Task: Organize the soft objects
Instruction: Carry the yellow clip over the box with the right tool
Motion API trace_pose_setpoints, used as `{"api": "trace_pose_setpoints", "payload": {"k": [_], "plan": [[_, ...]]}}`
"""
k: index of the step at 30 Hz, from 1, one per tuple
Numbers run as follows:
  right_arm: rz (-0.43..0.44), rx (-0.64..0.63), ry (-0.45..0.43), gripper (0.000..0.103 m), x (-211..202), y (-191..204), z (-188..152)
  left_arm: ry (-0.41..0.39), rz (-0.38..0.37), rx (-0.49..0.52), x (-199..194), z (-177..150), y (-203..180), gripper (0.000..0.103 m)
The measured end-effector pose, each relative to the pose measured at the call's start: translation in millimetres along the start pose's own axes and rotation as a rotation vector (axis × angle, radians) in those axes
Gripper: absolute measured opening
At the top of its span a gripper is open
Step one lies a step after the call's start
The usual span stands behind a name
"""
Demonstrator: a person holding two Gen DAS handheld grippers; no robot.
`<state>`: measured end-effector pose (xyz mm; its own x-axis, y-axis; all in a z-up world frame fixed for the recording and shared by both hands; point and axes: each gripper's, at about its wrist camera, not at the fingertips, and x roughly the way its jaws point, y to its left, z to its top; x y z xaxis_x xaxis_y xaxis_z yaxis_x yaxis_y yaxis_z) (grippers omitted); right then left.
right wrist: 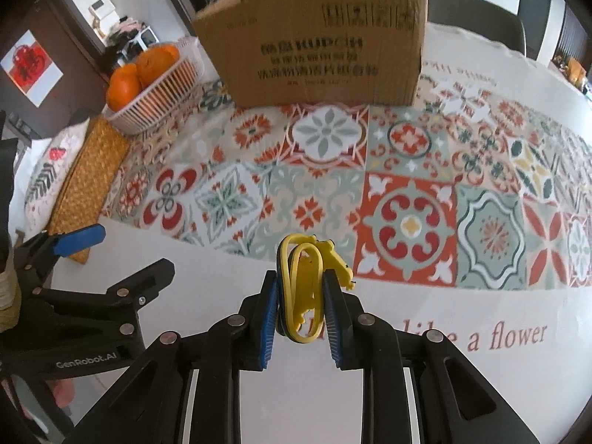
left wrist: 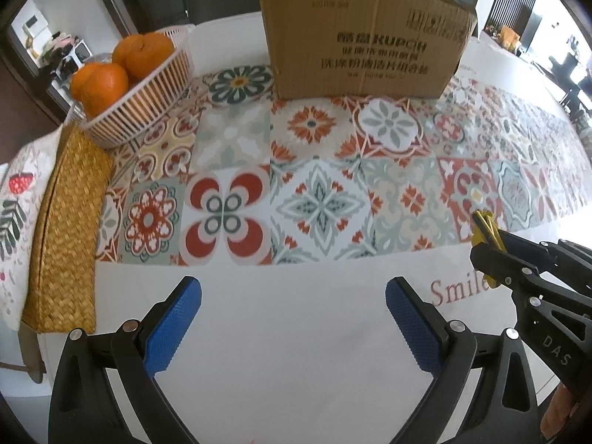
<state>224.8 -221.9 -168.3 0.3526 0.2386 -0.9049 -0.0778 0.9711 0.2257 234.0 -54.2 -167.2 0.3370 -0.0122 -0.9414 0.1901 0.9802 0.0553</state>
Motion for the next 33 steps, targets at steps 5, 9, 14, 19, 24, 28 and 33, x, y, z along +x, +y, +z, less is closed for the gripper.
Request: {"api": "trace_pose_setpoints", "payload": {"k": [5, 9, 14, 19, 24, 28, 33], "plan": [[-0.003, 0.011, -0.058, 0.025, -13, -1, 15, -0.048, -0.003, -0.003, -12, 17, 0, 0.102], [-0.003, 0.021, -0.092, 0.025, -20, -3, 24, -0.080, 0.000, 0.003, -19, 28, -1, 0.102], [-0.005, 0.027, -0.140, 0.025, -30, -3, 38, -0.120, -0.001, 0.002, -29, 43, 0, 0.102], [-0.004, 0.028, -0.191, 0.025, -41, -2, 54, -0.160, 0.002, 0.000, -38, 59, 3, 0.103], [-0.004, 0.024, -0.236, 0.025, -51, -1, 70, -0.205, 0.013, -0.005, -49, 74, 6, 0.103], [-0.003, 0.021, -0.275, 0.025, -59, 0, 85, -0.240, 0.013, -0.009, -58, 88, 10, 0.103], [-0.002, 0.018, -0.316, 0.025, -67, 0, 102, -0.286, 0.021, -0.006, -68, 105, 12, 0.103]]}}
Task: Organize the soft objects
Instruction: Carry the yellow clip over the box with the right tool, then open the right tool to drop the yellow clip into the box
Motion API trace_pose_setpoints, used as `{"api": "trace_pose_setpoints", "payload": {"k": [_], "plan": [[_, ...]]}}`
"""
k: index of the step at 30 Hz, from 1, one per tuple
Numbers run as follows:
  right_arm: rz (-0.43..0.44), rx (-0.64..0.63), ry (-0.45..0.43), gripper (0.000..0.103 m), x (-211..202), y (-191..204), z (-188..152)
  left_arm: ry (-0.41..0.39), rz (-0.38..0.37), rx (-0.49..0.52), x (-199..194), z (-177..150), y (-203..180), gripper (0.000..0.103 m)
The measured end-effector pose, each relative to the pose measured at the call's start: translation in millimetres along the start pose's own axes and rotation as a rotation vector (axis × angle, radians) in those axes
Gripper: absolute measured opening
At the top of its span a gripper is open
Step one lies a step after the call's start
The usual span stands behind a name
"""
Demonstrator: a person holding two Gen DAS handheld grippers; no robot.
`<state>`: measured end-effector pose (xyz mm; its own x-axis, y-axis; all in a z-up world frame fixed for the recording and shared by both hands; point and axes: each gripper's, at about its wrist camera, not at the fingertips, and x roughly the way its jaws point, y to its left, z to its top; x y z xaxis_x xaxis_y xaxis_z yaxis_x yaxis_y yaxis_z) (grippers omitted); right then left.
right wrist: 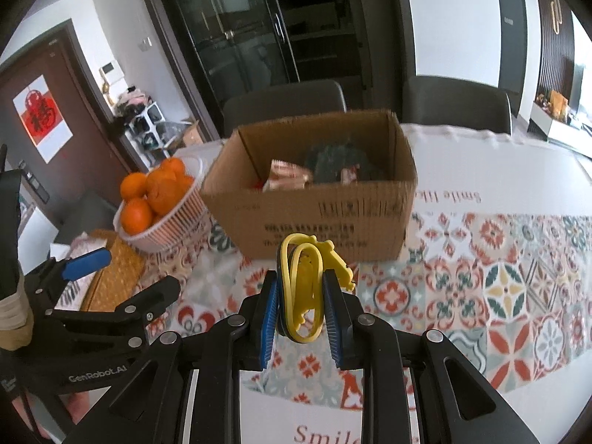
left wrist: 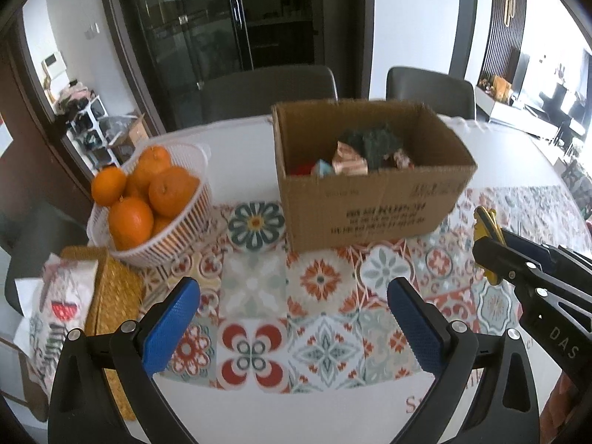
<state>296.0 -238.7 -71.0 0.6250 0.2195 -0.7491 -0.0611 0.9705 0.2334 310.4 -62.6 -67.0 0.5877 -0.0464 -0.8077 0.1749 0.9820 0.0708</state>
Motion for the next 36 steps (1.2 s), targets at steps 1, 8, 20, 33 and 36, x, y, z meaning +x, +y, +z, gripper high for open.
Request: {"api": "trace_pose_setpoints", "payload": {"k": [1, 8, 20, 33, 36], "plan": [[0.001, 0.000, -0.010, 0.025, 0, 0, 5, -0.014, 0.002, 0.001, -2, 5, 0, 0.103], [0.000, -0.006, -0.058, 0.025, 0, -1, 33, -0.075, 0.013, -0.001, -5, 32, 4, 0.103], [0.014, -0.041, -0.086, 0.025, 26, 4, 81, -0.131, 0.030, -0.014, 10, 69, 21, 0.103], [0.017, -0.050, -0.032, 0.026, 82, 1, 112, -0.095, 0.062, -0.030, 47, 93, 36, 0.103], [0.029, -0.028, -0.007, 0.029, 93, -1, 114, -0.084, 0.062, -0.041, 53, 95, 39, 0.103]]}}
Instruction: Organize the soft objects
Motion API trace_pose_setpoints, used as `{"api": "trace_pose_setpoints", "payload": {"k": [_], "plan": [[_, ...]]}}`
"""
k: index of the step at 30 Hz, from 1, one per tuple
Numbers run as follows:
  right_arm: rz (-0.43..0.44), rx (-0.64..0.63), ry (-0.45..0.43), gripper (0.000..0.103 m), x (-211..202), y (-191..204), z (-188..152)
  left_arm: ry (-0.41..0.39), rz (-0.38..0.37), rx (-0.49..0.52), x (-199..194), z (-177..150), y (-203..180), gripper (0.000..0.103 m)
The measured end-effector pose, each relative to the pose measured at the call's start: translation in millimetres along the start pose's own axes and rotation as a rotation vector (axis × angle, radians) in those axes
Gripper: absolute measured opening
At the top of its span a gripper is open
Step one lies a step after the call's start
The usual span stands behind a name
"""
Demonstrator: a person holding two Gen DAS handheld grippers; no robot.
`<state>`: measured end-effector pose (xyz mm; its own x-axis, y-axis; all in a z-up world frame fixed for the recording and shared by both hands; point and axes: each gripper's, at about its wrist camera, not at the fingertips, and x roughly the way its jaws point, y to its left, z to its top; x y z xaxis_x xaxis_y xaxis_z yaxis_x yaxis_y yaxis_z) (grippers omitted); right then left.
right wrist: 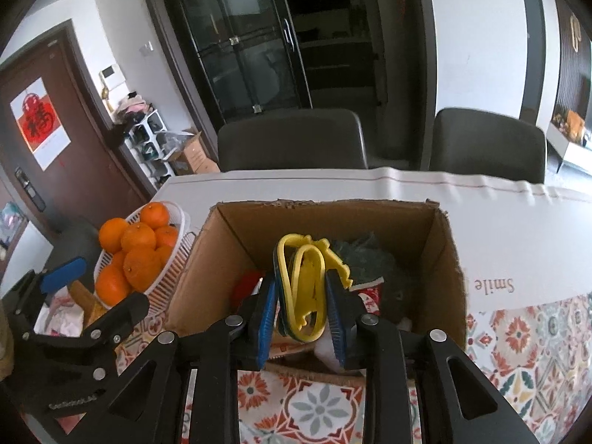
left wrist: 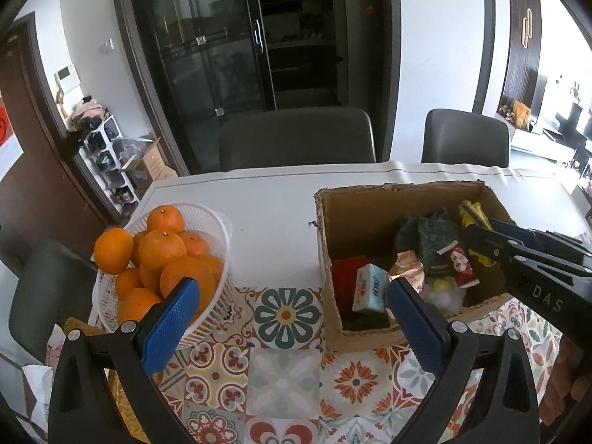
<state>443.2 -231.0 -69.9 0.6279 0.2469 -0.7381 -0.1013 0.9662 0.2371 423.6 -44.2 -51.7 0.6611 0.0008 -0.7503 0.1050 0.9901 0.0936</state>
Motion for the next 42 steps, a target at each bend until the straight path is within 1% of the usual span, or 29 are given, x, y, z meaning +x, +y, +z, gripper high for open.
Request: {"api": "trace_pose_setpoints", "payload": {"k": [2, 3, 4, 5, 9, 11, 13, 20, 22, 29, 34, 42], "plan": [[-0.008, -0.002, 0.010, 0.031, 5, 0, 0, 0.003, 0.004, -0.001, 3, 0, 1, 0.103], [-0.021, -0.002, 0.012, 0.034, 6, 0, -1, 0.004, 0.008, -0.003, 4, 0, 2, 0.103], [-0.024, 0.001, 0.017, 0.039, 7, -1, 0, 0.006, 0.010, -0.004, 5, 0, 2, 0.103], [-0.025, 0.002, 0.023, 0.041, 8, -1, 0, 0.007, 0.011, -0.004, 6, 0, 2, 0.103], [-0.053, 0.002, 0.028, 0.044, 4, 0, -3, -0.006, 0.014, -0.006, 2, -2, 3, 0.103], [-0.072, 0.012, 0.024, 0.053, -4, 0, -6, -0.014, 0.017, -0.004, -2, -4, 3, 0.103], [-0.088, 0.022, 0.013, 0.058, -13, 1, -9, -0.030, 0.015, 0.001, -11, -7, 3, 0.103], [-0.142, 0.038, -0.043, 0.069, -61, 11, -29, -0.111, 0.002, -0.002, -62, -21, 7, 0.103], [-0.158, 0.040, -0.064, 0.070, -80, 16, -37, -0.138, -0.007, 0.007, -81, -27, 8, 0.103], [-0.203, 0.049, -0.136, 0.080, -142, 32, -69, -0.198, -0.055, 0.041, -132, -51, 5, 0.103], [-0.243, 0.058, -0.157, 0.080, -174, 37, -96, -0.221, -0.061, 0.056, -160, -71, 2, 0.103], [-0.273, 0.048, -0.196, 0.080, -215, 41, -132, -0.230, -0.096, 0.074, -195, -104, -10, 0.103]]}}
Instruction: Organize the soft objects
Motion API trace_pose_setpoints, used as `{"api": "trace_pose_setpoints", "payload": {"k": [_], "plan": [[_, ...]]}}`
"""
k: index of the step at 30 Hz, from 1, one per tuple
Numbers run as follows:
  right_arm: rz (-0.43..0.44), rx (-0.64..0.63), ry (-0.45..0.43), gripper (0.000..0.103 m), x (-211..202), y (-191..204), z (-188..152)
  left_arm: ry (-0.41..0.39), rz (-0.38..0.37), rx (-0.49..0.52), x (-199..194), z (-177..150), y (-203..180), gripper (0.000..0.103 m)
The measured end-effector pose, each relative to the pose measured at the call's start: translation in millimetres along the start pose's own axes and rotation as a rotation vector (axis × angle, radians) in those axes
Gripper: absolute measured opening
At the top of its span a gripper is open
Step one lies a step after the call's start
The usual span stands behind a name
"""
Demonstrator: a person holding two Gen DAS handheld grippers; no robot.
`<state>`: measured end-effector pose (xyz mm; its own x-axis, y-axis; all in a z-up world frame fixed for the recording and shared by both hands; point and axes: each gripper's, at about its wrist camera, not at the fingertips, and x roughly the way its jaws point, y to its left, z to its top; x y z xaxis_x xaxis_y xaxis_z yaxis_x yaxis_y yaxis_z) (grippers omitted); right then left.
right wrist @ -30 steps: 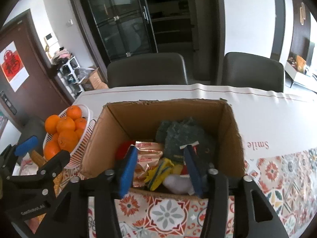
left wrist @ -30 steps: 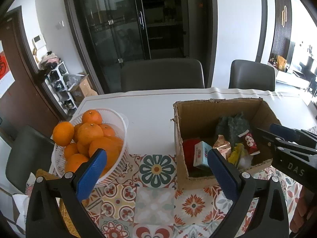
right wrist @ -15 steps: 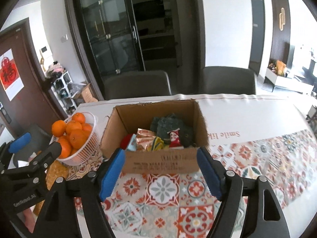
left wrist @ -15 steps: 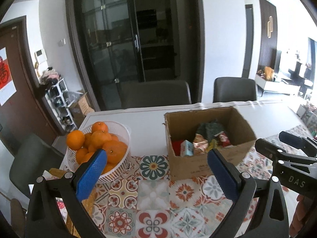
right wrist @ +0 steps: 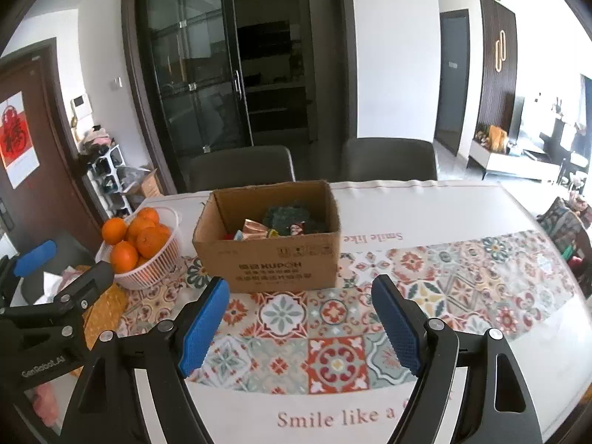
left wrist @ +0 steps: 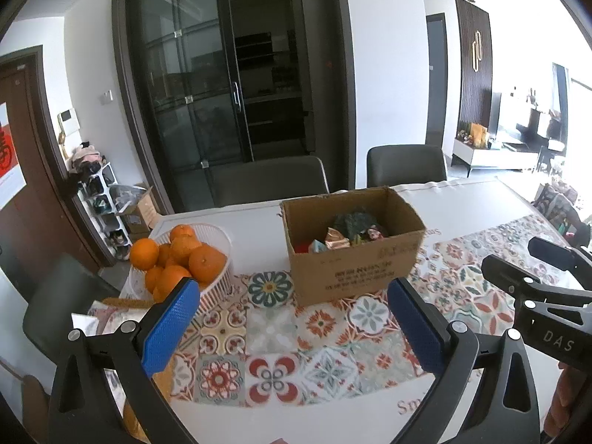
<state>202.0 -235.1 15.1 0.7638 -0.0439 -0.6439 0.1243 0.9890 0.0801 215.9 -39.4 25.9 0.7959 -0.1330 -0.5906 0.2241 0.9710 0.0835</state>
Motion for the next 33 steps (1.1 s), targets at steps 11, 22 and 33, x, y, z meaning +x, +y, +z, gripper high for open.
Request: {"api": "trace_pose_setpoints", "payload": {"k": [11, 22, 33], "plan": [[0.027, 0.000, -0.007, 0.080, -57, -18, -39, -0.021, 0.002, -0.009, -56, -33, -27, 0.103], [0.015, -0.002, -0.040, 0.080, -119, -30, -82, -0.046, -0.014, 0.009, -115, -68, -51, 0.103], [0.026, -0.004, -0.055, 0.080, -160, -35, -112, -0.072, -0.013, 0.020, -161, -95, -60, 0.103]]}}
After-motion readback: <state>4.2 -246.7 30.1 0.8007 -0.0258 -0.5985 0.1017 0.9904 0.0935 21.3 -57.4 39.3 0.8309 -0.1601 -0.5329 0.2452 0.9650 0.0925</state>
